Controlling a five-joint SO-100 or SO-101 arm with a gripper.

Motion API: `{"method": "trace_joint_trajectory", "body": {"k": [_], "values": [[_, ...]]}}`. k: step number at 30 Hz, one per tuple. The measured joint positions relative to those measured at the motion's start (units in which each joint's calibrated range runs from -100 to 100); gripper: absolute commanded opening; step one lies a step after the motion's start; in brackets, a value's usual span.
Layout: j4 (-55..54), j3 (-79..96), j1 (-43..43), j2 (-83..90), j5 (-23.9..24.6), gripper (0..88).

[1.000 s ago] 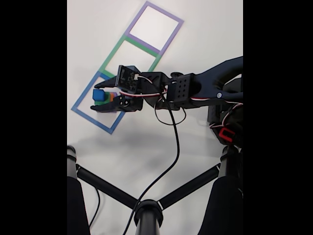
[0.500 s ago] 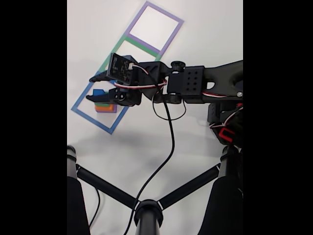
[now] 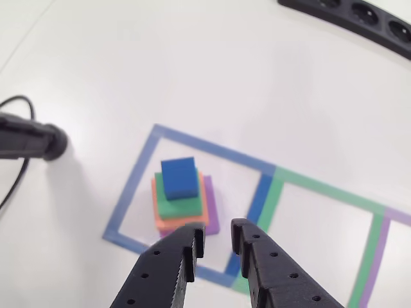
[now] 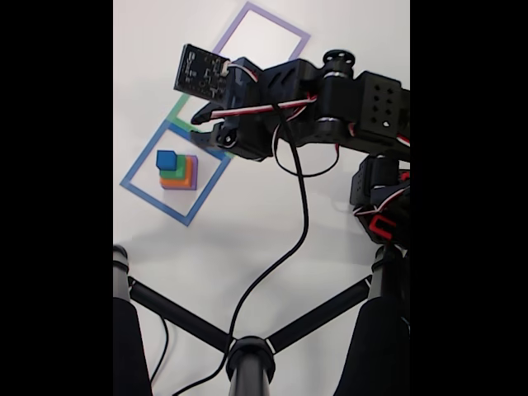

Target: Tower of hanoi

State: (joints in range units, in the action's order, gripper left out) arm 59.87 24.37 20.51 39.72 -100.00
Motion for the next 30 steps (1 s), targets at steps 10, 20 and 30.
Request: {"method": "trace_joint_trajectory", "body": {"k": [10, 20, 30], "values": [[16.9, -8.3, -3.0, 2.1, 0.0, 0.0], [15.8, -4.1, -6.5, 7.0, 7.1, 0.0], [12.1, 2.9, -9.1, 12.2, 25.0, 0.0]]}}
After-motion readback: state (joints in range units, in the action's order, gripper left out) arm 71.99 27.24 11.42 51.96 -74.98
